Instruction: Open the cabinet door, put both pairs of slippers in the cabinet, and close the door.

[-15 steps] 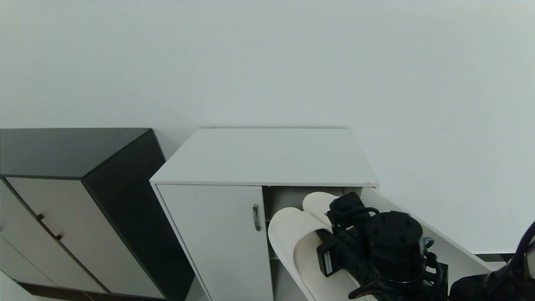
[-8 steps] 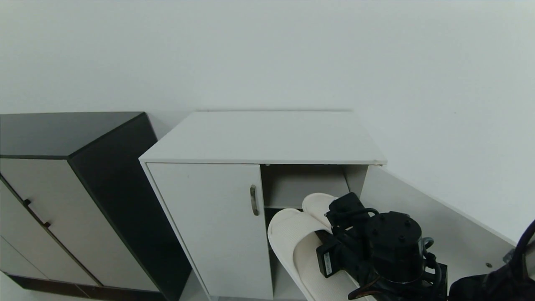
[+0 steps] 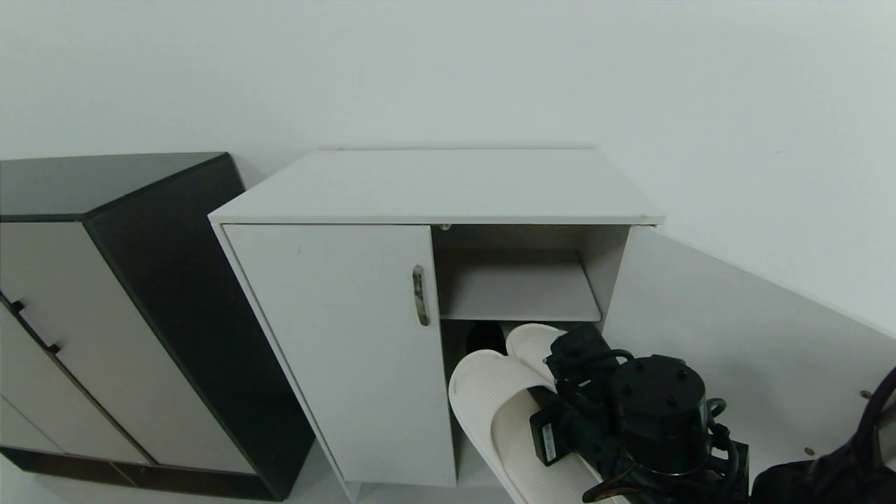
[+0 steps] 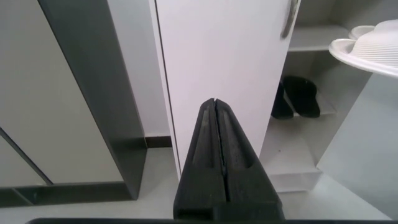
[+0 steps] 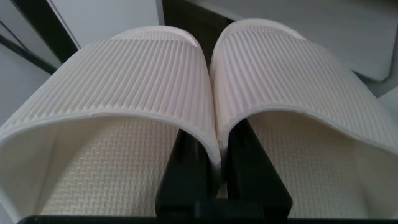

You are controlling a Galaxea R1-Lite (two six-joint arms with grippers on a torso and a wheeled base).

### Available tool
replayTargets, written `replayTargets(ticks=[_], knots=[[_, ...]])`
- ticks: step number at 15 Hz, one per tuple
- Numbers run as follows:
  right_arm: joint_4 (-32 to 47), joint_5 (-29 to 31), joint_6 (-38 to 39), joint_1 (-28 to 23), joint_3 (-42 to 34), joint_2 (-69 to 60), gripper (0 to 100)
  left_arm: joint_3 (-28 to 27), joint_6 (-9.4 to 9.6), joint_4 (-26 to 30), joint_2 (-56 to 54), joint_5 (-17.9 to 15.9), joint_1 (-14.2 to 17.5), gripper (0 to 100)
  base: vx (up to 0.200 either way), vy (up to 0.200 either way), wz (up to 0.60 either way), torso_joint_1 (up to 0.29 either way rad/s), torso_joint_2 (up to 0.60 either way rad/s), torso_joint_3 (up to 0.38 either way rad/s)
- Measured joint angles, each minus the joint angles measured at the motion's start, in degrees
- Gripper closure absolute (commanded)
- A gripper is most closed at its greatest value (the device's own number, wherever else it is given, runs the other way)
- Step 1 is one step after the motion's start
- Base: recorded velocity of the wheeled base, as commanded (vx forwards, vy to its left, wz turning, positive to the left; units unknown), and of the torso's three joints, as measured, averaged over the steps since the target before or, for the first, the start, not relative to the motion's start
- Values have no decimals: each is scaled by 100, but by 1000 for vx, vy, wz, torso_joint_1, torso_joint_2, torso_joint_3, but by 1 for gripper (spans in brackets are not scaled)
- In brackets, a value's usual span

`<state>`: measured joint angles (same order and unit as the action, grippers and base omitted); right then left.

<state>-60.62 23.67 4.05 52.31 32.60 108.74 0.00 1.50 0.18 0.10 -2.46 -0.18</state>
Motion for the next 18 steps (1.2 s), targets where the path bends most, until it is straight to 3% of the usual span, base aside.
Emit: replayTargets(ticks=[12, 18], knots=[[-20, -13, -2, 2, -38, 123, 100, 0, -2, 6, 0, 1, -4, 100, 0, 0, 0, -78, 441, 354], [-260, -9, -28, 0, -90, 184, 100, 0, -2, -2, 0, 0, 2, 100, 0, 0, 0, 1, 56, 53]])
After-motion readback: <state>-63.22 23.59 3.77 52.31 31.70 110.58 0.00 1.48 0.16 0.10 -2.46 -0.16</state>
